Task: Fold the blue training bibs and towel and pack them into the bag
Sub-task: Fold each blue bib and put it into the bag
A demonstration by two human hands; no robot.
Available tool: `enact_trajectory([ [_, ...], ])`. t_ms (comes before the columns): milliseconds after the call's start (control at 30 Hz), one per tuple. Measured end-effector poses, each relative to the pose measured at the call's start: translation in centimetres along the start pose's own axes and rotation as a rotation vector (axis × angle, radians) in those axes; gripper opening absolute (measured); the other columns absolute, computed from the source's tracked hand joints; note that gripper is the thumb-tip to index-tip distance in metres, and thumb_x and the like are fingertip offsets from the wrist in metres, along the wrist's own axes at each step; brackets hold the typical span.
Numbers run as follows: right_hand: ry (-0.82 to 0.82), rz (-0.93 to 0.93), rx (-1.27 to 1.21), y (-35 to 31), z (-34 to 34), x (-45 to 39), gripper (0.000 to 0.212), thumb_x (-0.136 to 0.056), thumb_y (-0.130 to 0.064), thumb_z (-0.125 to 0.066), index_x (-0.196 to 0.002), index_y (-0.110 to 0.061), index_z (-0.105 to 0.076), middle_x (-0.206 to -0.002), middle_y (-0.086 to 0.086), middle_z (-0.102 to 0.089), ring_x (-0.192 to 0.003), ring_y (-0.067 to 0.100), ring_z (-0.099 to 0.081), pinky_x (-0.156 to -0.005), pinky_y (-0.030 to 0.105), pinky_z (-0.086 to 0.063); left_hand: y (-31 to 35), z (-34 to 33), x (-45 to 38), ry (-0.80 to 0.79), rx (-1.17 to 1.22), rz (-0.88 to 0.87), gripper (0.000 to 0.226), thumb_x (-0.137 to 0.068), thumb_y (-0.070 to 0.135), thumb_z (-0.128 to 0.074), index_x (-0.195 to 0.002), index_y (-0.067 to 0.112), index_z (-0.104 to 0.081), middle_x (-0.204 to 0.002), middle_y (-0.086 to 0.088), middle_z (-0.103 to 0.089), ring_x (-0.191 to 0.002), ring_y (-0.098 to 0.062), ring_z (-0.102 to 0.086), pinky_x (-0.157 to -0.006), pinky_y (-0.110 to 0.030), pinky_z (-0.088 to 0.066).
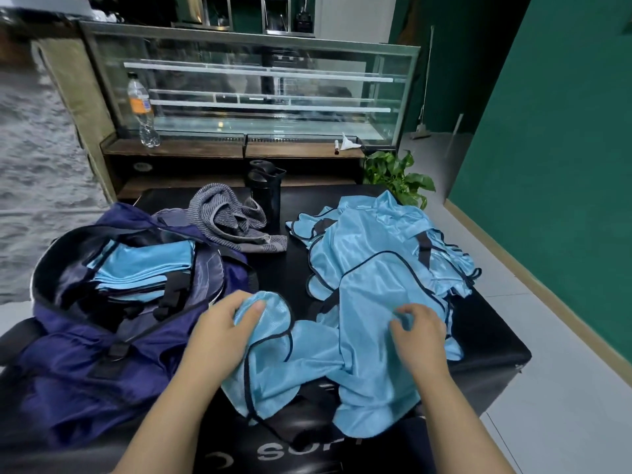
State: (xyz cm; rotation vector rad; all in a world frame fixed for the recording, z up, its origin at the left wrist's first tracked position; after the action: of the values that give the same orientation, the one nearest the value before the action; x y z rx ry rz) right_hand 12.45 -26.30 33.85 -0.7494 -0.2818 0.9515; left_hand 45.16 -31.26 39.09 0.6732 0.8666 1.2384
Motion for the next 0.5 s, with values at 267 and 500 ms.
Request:
enact_trajectory([
  [267,-0.004,-0.319,-0.069,6.0,-0.6,0.3,0.064,-0.087,-0.027,-0.067,-0.137,0.002,-0.039,-0.139,0.022,-0.042,-0.131,0.034,-0.037,-0.109,0.043,-0.031,-0.1,-3.3,0.4,-0.182,0.087,-0.006,0.015,-0.092,0.024,-0.061,-0.08,0.029,-0.069,-0.078,0.015,-0.067,-0.076,-0.005,-0.059,-0.073,-0.024,-0.043],
  [500,0.081,-0.318,-0.429,4.3,0.5,0.8,0.051,-0.089,-0.015,-0.065,-0.134,-0.004,-0.044,-0.094,0.004,-0.055,-0.086,0.02,-0.053,-0.078,0.028,-0.04,0.2,-4.2,-0.1,-0.2,0.269,0.047,0.021,-0.091,0.017,-0.059,-0.082,0.035,-0.064,-0.088,-0.011,-0.068,-0.079,-0.022,-0.06,-0.083,-0.041,-0.048],
])
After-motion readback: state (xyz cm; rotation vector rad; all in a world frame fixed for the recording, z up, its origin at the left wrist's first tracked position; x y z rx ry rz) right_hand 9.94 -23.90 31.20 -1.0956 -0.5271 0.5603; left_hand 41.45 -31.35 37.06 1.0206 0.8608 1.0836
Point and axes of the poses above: each hand's wrist, its own x-axis away from the middle knuckle, its own z-axis out of the back of the hand, y = z × x, the point moved 9 cm from there along -x, towards the middle knuckle
